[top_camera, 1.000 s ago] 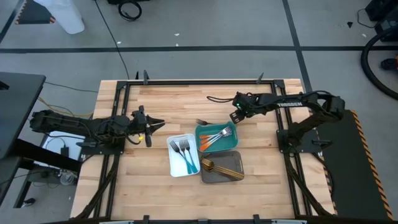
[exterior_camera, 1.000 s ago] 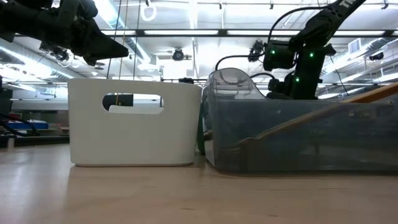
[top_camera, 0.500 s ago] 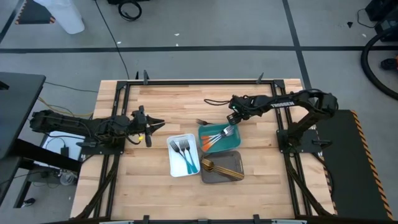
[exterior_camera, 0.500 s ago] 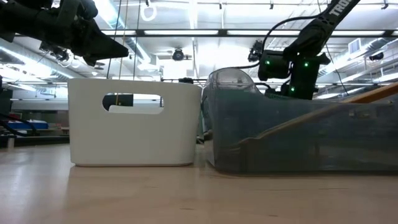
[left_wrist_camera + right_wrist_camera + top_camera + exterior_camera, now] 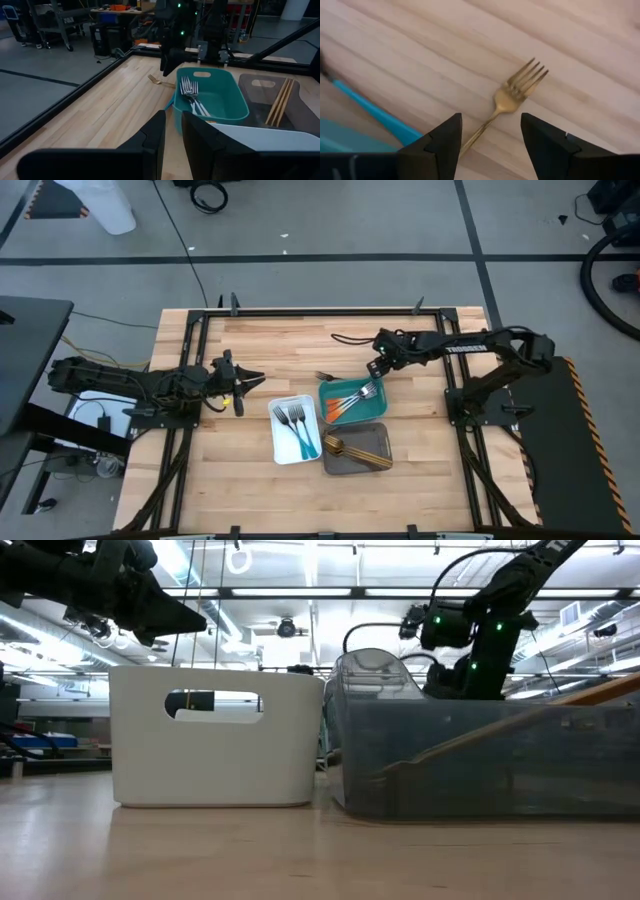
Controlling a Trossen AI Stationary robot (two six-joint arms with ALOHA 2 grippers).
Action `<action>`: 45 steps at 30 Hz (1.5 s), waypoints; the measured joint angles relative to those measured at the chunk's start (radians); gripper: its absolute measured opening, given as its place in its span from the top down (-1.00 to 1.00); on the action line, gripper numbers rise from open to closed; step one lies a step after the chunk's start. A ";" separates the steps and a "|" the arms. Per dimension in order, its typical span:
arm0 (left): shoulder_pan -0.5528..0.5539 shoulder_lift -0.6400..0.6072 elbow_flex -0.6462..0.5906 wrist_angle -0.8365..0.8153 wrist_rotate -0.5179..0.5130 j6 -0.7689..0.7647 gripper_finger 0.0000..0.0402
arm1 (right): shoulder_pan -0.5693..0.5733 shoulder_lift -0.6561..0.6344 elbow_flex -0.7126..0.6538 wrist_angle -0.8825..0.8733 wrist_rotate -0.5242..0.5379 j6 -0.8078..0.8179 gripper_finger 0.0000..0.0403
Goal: Sort silverware by color (type)
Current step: Put the gold fork into the black bin
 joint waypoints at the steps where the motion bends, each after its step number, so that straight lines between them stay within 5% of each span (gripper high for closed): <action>1: 0.000 0.000 0.000 0.000 0.000 0.000 0.65 | 0.000 -0.014 0.000 -0.004 0.005 -0.011 -0.06; 9: 0.000 0.000 0.000 0.000 0.000 -0.001 0.65 | -0.059 -0.097 -0.021 -0.025 0.013 -0.071 -0.06; 16: 0.000 0.000 0.000 0.000 0.000 0.000 0.65 | -0.076 -0.128 -0.171 0.074 -0.024 0.011 -0.06; 36: 0.000 0.000 0.000 0.000 0.000 0.008 0.65 | 0.197 -0.096 -0.239 0.405 0.051 0.207 -0.06; 45: 0.000 0.000 0.000 0.000 0.000 -0.001 0.65 | 0.198 -0.095 -0.239 0.349 0.128 0.233 -0.06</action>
